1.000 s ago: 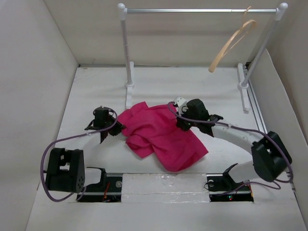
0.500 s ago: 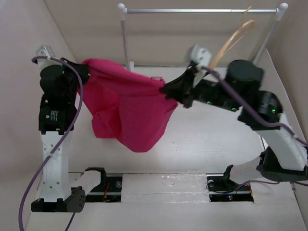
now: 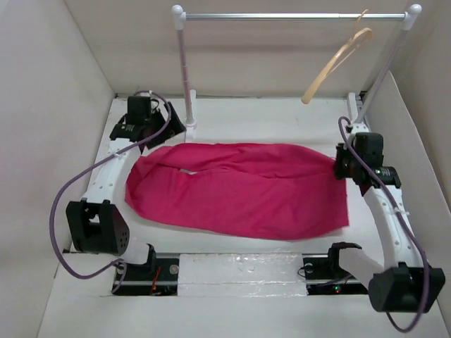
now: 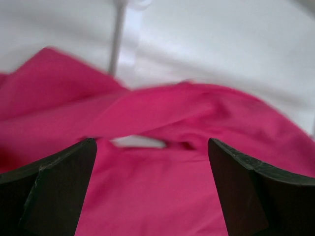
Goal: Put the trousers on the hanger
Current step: Fold the trousers
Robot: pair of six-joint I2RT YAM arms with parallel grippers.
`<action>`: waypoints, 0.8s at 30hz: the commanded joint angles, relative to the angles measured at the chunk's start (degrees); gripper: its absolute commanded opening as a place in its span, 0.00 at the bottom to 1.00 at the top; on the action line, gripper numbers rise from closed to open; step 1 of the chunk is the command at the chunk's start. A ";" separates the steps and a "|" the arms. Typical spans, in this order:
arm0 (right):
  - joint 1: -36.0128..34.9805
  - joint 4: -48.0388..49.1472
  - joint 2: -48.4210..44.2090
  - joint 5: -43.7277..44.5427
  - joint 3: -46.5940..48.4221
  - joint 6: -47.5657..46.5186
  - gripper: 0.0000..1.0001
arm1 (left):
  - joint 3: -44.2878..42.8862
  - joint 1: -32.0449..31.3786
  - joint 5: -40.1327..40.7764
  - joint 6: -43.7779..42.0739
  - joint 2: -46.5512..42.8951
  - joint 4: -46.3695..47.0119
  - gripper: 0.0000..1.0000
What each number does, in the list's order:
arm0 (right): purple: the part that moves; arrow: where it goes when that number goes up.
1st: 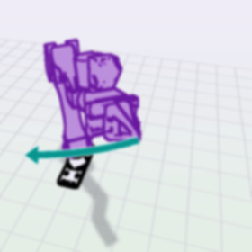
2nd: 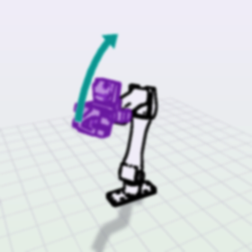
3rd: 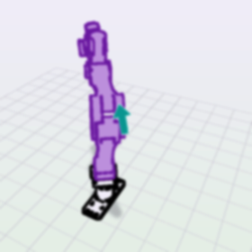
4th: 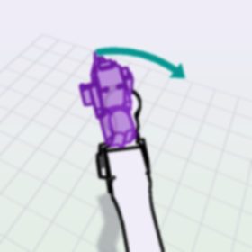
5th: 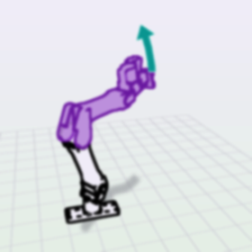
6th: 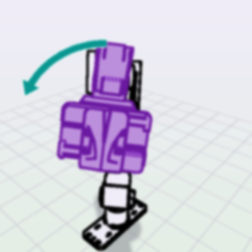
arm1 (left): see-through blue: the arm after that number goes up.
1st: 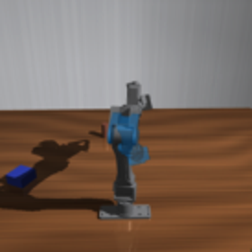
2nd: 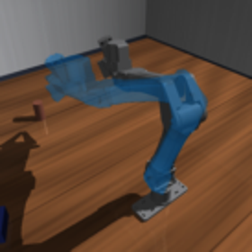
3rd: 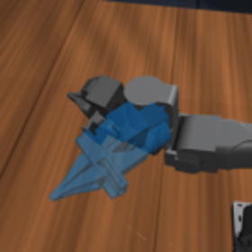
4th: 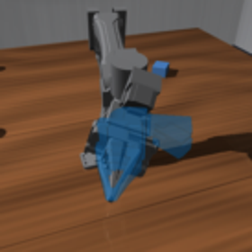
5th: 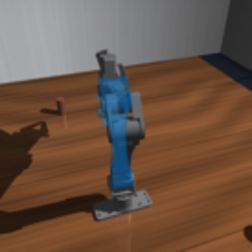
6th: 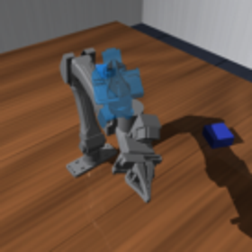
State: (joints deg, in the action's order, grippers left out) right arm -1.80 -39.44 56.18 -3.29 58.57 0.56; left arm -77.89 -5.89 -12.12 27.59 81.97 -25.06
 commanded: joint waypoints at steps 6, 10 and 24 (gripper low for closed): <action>4.21 9.57 2.43 0.92 -2.14 0.15 0.87 | 15.70 -0.09 14.40 -1.94 -11.73 -0.70 0.95; -11.49 11.92 -0.97 -1.10 -7.66 0.58 0.47 | 27.24 3.59 17.23 3.77 -16.66 3.60 0.96; -52.68 20.90 11.83 0.48 -9.62 1.21 0.35 | 40.71 4.13 22.13 19.32 -21.51 16.70 0.91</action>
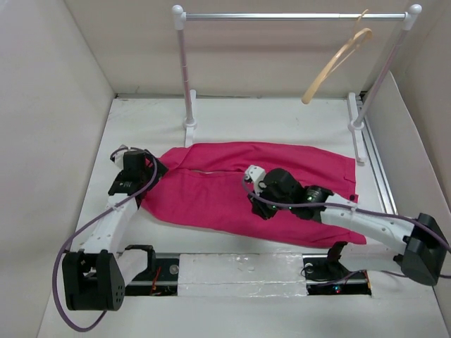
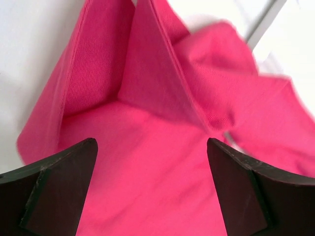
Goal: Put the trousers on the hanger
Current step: Fold the trousers
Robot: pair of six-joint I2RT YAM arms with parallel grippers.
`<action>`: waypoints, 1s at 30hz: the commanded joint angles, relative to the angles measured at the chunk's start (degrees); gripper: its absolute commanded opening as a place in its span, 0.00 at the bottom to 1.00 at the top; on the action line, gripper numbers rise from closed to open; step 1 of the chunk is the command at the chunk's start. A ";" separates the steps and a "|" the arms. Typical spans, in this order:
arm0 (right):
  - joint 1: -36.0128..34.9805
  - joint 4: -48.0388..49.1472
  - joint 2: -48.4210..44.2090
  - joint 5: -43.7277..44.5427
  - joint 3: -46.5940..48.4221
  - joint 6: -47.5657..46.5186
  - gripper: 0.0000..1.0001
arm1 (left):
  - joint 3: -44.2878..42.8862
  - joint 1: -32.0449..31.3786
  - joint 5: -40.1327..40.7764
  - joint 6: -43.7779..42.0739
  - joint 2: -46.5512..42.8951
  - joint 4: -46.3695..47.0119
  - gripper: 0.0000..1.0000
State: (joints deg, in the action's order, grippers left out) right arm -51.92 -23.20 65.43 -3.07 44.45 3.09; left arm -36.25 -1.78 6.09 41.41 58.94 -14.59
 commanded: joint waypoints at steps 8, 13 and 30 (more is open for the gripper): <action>-5.56 4.75 5.15 -1.06 5.13 -1.69 0.36 | -6.61 3.97 8.42 12.91 10.63 8.02 0.79; -5.56 3.60 4.88 -0.97 4.60 -1.69 0.36 | -15.42 6.79 5.52 9.93 22.96 4.83 0.79; 0.92 -1.76 2.70 6.84 4.16 -0.72 0.51 | -25.44 6.79 9.89 3.34 27.65 1.24 0.00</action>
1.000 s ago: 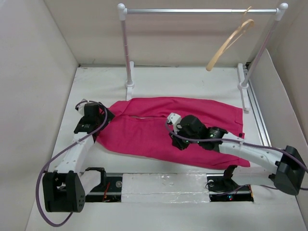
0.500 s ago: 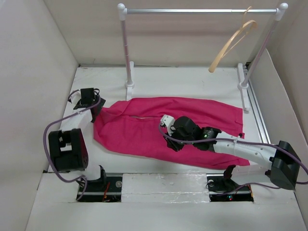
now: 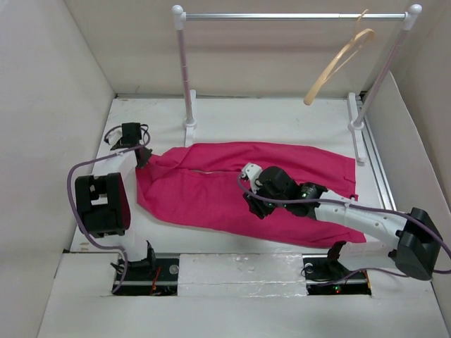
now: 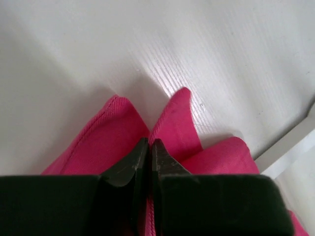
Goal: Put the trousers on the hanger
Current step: Fold the trousers
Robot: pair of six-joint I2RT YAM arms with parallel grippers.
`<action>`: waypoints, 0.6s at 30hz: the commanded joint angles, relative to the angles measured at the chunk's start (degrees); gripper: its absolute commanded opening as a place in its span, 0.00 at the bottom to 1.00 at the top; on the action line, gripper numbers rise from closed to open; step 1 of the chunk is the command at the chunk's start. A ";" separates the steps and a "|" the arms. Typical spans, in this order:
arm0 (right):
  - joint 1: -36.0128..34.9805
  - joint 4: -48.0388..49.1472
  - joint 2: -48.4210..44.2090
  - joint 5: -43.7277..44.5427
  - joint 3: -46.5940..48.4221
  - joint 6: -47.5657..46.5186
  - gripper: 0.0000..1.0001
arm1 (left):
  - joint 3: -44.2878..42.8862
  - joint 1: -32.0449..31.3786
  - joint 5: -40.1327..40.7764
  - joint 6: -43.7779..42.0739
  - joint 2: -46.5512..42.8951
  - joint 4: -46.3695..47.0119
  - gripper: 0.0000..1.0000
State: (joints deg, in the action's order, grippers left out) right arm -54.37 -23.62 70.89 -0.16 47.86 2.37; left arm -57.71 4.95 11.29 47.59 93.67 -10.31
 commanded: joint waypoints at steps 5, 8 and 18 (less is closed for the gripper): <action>11.73 -2.31 -6.02 4.65 -3.37 0.09 0.65 | -5.21 -1.78 10.23 -7.25 -22.11 -9.18 0.00; 17.97 -1.70 -7.78 3.77 -4.52 -0.35 0.69 | -5.57 -2.49 12.44 -7.69 -28.53 -12.27 0.00; 32.30 -2.66 -10.43 -1.05 -2.33 -3.77 0.71 | -24.53 -1.18 15.88 -15.50 -14.69 -14.05 0.00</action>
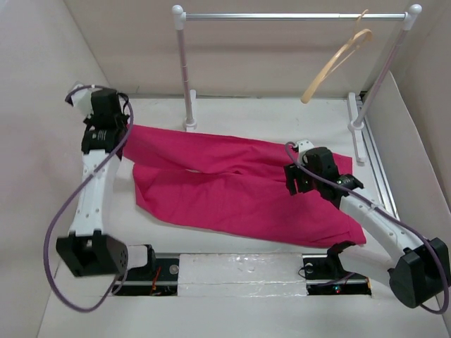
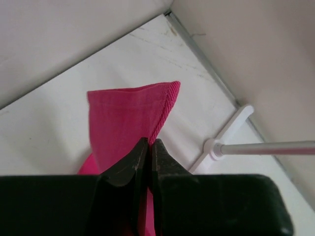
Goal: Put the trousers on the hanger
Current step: Fold the trousers
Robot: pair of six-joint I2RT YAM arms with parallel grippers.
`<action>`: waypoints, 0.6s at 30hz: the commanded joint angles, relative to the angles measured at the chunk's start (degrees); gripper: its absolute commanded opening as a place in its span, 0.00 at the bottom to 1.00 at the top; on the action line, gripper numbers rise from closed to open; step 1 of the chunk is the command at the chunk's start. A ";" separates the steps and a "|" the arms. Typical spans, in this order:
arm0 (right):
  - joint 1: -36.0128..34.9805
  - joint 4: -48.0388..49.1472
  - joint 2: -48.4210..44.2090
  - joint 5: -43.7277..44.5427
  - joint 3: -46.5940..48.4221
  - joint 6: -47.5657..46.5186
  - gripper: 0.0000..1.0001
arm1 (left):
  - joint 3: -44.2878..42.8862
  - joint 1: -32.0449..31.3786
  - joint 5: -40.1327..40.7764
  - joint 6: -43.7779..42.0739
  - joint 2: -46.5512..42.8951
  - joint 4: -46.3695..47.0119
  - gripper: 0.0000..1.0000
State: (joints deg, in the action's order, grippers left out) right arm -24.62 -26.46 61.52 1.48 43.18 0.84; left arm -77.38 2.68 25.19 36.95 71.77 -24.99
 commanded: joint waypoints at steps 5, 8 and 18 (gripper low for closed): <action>7.74 -1.40 -1.31 -2.27 5.86 -2.69 0.73 | -27.51 2.42 2.23 -7.06 34.90 -8.18 0.28; 11.08 -2.10 -1.66 -0.17 6.48 -2.51 0.73 | -36.06 2.42 2.50 -6.62 42.58 -11.58 0.36; 34.09 7.20 6.76 -2.70 4.98 0.92 0.85 | -3.78 -14.08 -12.95 -9.44 16.59 7.93 0.68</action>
State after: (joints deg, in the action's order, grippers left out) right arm 4.62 -24.53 64.29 0.38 46.92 -0.01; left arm -87.15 -2.98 18.94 29.15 100.18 -24.40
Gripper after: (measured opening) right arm 0.846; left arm 0.683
